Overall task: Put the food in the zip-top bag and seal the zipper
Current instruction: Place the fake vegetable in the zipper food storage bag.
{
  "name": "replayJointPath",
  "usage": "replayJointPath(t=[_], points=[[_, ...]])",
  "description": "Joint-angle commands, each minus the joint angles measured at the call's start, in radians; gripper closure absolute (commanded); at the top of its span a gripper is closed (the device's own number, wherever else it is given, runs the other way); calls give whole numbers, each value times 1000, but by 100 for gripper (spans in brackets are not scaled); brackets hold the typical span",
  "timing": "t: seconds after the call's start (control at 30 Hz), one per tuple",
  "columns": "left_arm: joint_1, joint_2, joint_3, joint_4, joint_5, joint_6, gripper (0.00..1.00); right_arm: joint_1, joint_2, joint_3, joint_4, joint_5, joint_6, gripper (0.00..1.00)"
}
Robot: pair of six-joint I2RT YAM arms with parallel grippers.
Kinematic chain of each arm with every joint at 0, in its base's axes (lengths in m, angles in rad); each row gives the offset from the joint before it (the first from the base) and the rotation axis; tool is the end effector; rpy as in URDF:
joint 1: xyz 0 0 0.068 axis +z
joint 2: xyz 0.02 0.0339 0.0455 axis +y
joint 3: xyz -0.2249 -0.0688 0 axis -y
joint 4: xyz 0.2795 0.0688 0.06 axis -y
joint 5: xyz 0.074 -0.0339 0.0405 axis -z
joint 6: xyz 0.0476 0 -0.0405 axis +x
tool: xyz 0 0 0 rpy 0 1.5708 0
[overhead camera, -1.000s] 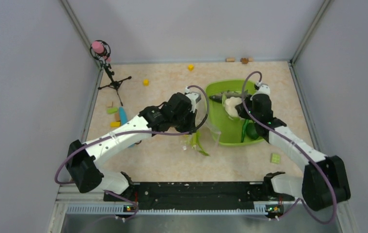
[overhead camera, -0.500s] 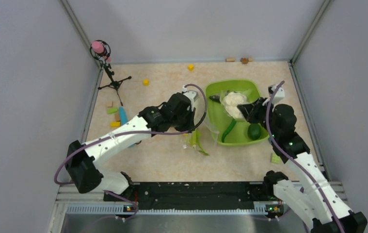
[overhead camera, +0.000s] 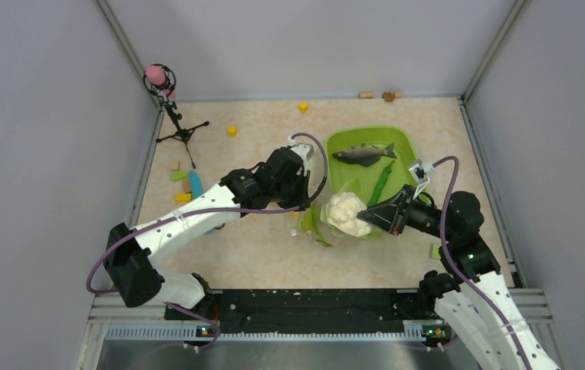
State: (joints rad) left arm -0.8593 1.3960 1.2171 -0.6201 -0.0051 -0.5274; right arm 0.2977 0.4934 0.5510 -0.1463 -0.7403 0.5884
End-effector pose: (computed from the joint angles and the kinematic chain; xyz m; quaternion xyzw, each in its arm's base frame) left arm 0.2296 -0.2660 0.2571 0.1521 0.9139 -0.2387 0.2910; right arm 0.1877 0.0912 0.2863 -0.1420 0.7159 0.5109 0.4542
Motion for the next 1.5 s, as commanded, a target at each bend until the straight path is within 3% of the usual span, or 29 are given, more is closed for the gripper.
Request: replayJointPath(t=[0.0, 0.1, 0.3, 0.57, 0.7, 0.97, 1.47], points=[[0, -5, 10, 61, 62, -10, 100, -4, 6, -39, 171, -261, 79, 100], [1, 0, 19, 61, 78, -9, 100, -1, 33, -77, 192, -270, 81, 100], [0, -4, 11, 108, 188, -26, 100, 82, 143, -166, 305, -87, 53, 100], [-1, -28, -9, 117, 246, -26, 100, 248, 290, -109, 277, 346, 27, 100], [-3, -30, -23, 140, 311, -15, 100, 323, 278, -123, 291, 636, 128, 100], [-13, -14, -25, 135, 354, 19, 100, 473, 312, -111, 349, 1035, 296, 100], [-18, 15, -20, 98, 342, 42, 100, 517, 333, -160, 601, 1242, 559, 100]])
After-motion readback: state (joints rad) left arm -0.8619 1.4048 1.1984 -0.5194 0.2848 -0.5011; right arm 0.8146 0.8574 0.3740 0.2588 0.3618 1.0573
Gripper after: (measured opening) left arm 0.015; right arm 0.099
